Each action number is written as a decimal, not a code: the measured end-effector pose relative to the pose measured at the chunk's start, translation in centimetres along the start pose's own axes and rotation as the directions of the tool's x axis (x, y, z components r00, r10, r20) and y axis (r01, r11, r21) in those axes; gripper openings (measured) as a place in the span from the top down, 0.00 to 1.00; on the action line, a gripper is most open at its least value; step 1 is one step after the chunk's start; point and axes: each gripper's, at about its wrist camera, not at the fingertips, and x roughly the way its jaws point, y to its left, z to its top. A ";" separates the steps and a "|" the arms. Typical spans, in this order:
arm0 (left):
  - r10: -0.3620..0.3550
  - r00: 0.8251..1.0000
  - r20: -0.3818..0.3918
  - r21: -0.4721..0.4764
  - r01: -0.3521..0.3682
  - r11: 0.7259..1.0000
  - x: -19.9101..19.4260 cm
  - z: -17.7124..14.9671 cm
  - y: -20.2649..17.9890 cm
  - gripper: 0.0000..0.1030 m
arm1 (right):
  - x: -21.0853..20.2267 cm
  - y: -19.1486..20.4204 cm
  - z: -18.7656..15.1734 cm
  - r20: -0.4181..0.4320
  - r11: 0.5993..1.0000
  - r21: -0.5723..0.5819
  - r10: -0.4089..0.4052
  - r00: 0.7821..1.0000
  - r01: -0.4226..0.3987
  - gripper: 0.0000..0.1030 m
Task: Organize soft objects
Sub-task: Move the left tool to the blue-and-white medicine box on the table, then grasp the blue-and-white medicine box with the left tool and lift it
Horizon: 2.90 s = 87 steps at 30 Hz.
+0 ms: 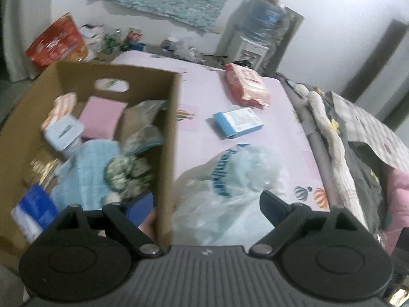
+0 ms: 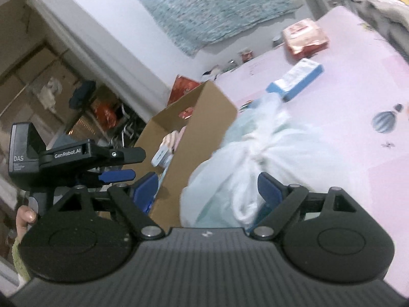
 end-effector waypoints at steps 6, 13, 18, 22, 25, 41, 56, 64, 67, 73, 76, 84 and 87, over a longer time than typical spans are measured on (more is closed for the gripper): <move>0.008 1.000 -0.017 0.089 -0.006 0.996 1.8 1.4 -4.0 0.11 | -1.5 -2.9 0.7 0.056 0.998 0.063 -0.013 0.998 0.010 0.17; 0.027 0.999 -0.026 0.174 -0.022 0.984 4.1 3.4 -7.7 0.11 | -2.2 -5.4 1.8 0.095 0.994 0.112 -0.030 0.995 0.019 0.17; 0.054 0.998 -0.015 0.267 -0.048 0.963 5.8 4.9 -10.2 0.11 | -2.1 -7.0 2.7 0.112 0.989 0.143 -0.044 0.993 0.027 0.17; 0.103 0.995 0.004 0.360 -0.097 0.928 8.1 6.5 -12.2 0.10 | -0.8 -8.7 4.1 0.110 0.987 0.156 -0.053 0.993 0.035 0.17; 0.133 0.991 0.000 0.432 -0.120 0.894 10.5 8.2 -13.6 0.08 | 0.4 -9.7 5.5 0.102 0.987 0.150 -0.074 0.992 0.058 0.17; 0.211 0.941 -0.264 0.672 0.023 0.740 28.5 13.8 -16.4 0.05 | 6.9 -16.2 10.2 0.037 0.975 0.211 -0.079 0.996 0.070 0.17; 0.249 0.899 -0.361 0.620 0.032 0.784 36.3 15.9 -16.0 0.04 | 8.4 -18.3 10.9 0.051 0.972 0.236 -0.001 0.999 -0.011 0.17; 0.264 0.884 -0.385 0.622 0.038 0.782 36.0 15.3 -15.9 0.06 | 8.6 -18.6 10.5 0.043 0.969 0.245 0.010 0.999 -0.021 0.17; 0.298 0.882 -0.366 0.643 0.008 0.766 35.6 14.8 -16.2 0.15 | 8.7 -18.8 10.6 0.047 0.969 0.247 0.012 0.999 -0.023 0.17; 0.305 0.881 -0.361 0.640 -0.004 0.768 34.6 14.4 -16.8 0.26 | 8.7 -19.1 10.7 0.051 0.966 0.256 0.003 0.999 -0.016 0.17; 0.298 0.887 -0.354 0.629 -0.010 0.777 34.1 14.3 -17.3 0.27 | 8.9 -19.4 10.7 0.052 0.962 0.271 -0.007 0.999 -0.007 0.17; 0.203 0.948 -0.246 0.576 -0.026 0.817 27.8 15.9 -19.7 0.27 | 7.2 -19.0 10.8 0.102 0.959 0.283 -0.016 0.995 -0.014 0.17; 0.151 0.969 -0.196 0.553 -0.018 0.833 24.5 16.7 -20.4 0.27 | 6.0 -17.9 10.8 0.128 0.966 0.258 -0.007 0.992 -0.027 0.17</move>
